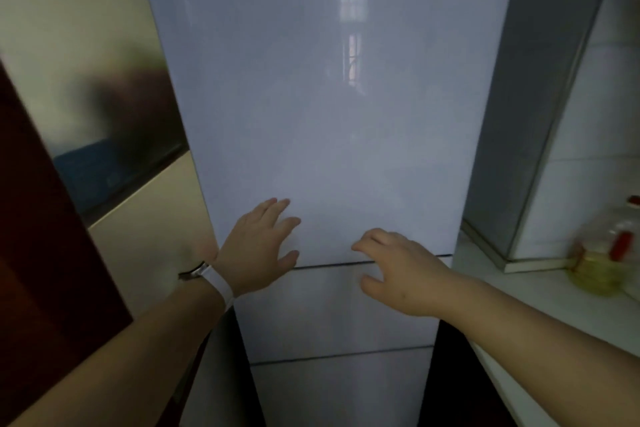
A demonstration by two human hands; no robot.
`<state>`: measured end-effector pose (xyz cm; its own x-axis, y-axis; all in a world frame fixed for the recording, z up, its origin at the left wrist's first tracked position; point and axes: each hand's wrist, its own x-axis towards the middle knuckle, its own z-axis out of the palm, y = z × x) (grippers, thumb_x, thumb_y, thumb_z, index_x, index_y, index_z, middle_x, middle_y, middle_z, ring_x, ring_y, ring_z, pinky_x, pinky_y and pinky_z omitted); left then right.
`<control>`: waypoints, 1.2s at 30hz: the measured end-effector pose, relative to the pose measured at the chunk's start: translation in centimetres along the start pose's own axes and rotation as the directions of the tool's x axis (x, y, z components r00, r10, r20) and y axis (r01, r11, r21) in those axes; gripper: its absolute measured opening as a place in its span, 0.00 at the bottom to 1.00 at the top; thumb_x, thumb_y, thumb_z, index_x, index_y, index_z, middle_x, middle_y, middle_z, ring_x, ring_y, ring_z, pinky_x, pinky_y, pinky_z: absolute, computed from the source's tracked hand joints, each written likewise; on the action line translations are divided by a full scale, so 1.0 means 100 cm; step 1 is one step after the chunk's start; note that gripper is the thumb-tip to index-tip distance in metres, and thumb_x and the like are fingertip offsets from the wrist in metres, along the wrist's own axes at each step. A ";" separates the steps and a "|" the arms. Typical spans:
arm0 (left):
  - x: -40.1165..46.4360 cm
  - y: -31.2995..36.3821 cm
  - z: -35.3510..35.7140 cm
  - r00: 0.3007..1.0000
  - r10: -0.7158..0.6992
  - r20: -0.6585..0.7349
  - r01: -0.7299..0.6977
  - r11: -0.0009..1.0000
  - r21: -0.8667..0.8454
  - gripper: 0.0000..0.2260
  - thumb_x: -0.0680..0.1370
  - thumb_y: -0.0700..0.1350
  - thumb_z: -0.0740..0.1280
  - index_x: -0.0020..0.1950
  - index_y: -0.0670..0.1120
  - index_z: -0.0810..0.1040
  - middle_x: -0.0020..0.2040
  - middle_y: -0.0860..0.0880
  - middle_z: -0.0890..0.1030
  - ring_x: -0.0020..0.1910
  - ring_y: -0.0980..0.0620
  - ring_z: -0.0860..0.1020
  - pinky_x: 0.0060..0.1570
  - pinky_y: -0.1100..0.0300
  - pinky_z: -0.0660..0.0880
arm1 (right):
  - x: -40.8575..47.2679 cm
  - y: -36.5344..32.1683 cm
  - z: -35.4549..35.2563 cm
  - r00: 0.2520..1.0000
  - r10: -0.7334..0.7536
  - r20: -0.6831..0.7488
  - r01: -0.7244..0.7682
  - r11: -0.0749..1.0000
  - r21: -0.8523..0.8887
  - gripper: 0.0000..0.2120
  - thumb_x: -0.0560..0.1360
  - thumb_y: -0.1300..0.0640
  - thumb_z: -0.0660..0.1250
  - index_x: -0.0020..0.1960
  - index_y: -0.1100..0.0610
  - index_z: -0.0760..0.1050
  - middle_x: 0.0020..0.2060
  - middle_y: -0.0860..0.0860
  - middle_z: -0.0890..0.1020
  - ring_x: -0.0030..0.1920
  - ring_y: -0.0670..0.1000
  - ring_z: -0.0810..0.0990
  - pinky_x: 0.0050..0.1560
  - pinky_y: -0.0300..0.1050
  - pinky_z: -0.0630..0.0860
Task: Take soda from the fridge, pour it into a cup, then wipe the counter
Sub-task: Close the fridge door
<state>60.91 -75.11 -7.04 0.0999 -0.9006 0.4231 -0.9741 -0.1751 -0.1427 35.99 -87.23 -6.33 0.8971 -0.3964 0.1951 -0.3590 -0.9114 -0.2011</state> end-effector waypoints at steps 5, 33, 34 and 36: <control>-0.041 0.026 -0.011 0.994 0.106 0.034 -0.102 0.989 -0.107 0.28 0.73 0.62 0.59 0.66 0.46 0.76 0.68 0.41 0.74 0.66 0.39 0.73 0.58 0.41 0.75 | -0.050 -0.027 -0.002 0.995 0.064 -0.071 -0.065 0.998 -0.017 0.25 0.77 0.44 0.62 0.72 0.48 0.64 0.67 0.45 0.68 0.65 0.49 0.68 0.64 0.46 0.67; -0.107 0.277 -0.067 0.890 0.445 -0.097 -0.445 0.805 -0.392 0.28 0.73 0.63 0.60 0.68 0.49 0.73 0.72 0.43 0.68 0.73 0.42 0.63 0.68 0.44 0.66 | -0.349 -0.066 -0.048 0.827 0.534 -0.175 -0.554 0.826 -0.100 0.27 0.77 0.42 0.60 0.73 0.49 0.63 0.69 0.46 0.67 0.67 0.50 0.67 0.65 0.49 0.67; -0.108 0.299 -0.071 0.880 0.465 -0.097 -0.460 0.786 -0.413 0.29 0.73 0.63 0.59 0.68 0.49 0.73 0.73 0.43 0.67 0.73 0.43 0.62 0.68 0.44 0.66 | -0.370 -0.065 -0.053 0.807 0.563 -0.181 -0.584 0.805 -0.101 0.27 0.77 0.41 0.60 0.73 0.48 0.63 0.69 0.45 0.67 0.67 0.50 0.66 0.65 0.49 0.67; -0.111 0.345 -0.079 0.856 0.510 -0.090 -0.492 0.748 -0.446 0.30 0.72 0.64 0.57 0.69 0.50 0.72 0.74 0.44 0.65 0.73 0.43 0.61 0.69 0.44 0.65 | -0.415 -0.063 -0.062 0.760 0.622 -0.189 -0.645 0.758 -0.099 0.27 0.76 0.41 0.59 0.73 0.48 0.62 0.69 0.45 0.67 0.67 0.50 0.66 0.65 0.49 0.67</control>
<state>24.60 -67.98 -9.60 -0.4292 -0.8241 0.3698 -0.8678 0.4898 0.0843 -0.59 -65.76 -7.21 0.4101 -0.8888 0.2046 -0.8760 -0.4463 -0.1829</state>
